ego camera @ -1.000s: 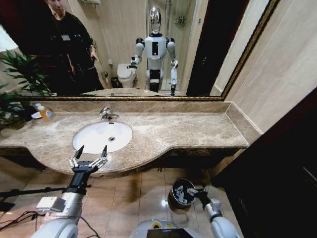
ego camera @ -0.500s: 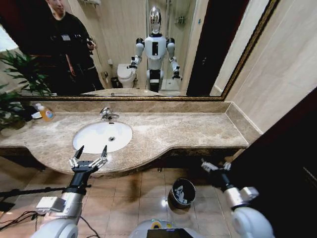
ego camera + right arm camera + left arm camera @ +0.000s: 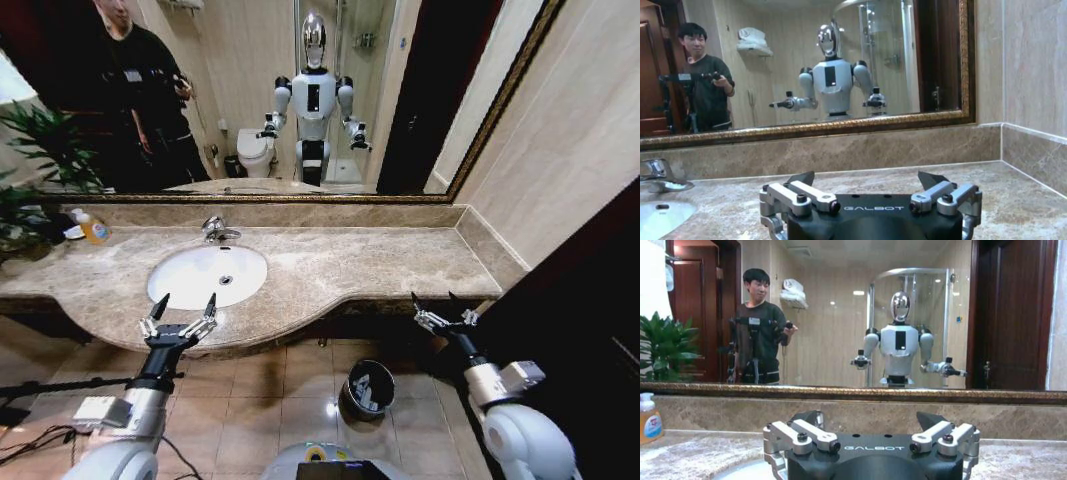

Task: Pick up the trash from the sink and place it in the trash bin.

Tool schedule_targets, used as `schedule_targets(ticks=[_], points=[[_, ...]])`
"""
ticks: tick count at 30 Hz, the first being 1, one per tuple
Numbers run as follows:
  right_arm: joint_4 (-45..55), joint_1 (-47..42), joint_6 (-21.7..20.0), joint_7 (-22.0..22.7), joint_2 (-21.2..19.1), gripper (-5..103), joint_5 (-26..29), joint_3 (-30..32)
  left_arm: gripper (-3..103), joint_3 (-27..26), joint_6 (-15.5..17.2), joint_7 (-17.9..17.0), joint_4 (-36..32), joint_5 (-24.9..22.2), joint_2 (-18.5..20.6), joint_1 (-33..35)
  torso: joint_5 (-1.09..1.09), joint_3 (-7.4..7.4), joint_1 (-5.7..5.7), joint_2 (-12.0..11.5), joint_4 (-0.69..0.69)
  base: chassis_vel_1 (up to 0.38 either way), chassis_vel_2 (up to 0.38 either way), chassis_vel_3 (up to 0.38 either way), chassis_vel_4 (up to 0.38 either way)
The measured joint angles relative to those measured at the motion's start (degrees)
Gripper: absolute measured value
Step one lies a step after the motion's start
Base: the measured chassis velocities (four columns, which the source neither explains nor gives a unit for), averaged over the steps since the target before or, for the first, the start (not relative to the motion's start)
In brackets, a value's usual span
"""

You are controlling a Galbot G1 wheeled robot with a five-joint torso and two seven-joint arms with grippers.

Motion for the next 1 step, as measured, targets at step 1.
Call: schedule_targets(ticks=[1], points=[[0.00, 0.00, 0.02, 0.03, -0.01, 100, -0.01, -0.03, 100, 0.00, 0.00, 0.00, 0.00, 0.00, 0.00, 0.00, 0.00, 0.00, 0.00, 0.00, 0.00, 0.000, 0.000, 0.000, 0.000]])
